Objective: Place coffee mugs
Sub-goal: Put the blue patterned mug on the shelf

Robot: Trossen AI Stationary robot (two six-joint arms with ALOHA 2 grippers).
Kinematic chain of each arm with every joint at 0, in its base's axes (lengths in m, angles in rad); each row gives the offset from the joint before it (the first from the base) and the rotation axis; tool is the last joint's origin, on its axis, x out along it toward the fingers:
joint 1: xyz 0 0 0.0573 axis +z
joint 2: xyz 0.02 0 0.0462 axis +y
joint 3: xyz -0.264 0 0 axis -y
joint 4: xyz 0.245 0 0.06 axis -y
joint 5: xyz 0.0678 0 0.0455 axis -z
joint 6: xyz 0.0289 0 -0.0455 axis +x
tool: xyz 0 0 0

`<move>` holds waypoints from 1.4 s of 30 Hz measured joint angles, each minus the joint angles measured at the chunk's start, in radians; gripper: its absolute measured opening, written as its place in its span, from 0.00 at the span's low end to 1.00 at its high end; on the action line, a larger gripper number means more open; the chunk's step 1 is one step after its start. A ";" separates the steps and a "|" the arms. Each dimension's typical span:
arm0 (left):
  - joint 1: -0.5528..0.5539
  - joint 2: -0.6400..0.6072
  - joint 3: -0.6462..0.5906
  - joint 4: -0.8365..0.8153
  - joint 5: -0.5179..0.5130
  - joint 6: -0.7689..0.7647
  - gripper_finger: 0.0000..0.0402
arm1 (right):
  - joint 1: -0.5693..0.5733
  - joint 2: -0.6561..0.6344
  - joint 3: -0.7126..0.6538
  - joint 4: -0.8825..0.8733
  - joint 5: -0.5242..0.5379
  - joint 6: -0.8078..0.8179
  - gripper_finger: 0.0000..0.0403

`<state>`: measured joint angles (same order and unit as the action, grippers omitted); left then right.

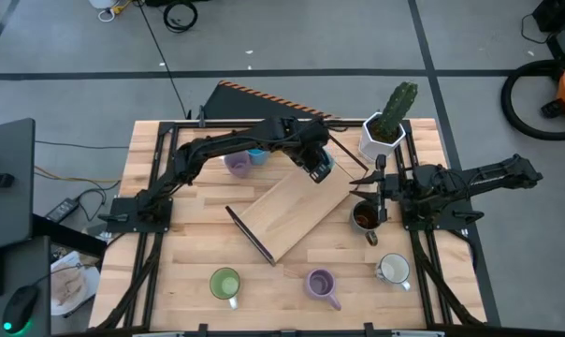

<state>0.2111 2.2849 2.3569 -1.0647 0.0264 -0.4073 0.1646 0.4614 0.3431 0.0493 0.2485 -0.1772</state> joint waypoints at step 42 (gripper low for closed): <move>-0.001 0.034 -0.008 -0.077 0.019 0.079 0.10 | 0.000 0.014 0.000 -0.015 -0.034 0.025 0.28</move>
<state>0.2100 2.3188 2.3493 -1.1418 0.0456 -0.3279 0.1646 0.4758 0.3431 0.0341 0.2146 -0.1524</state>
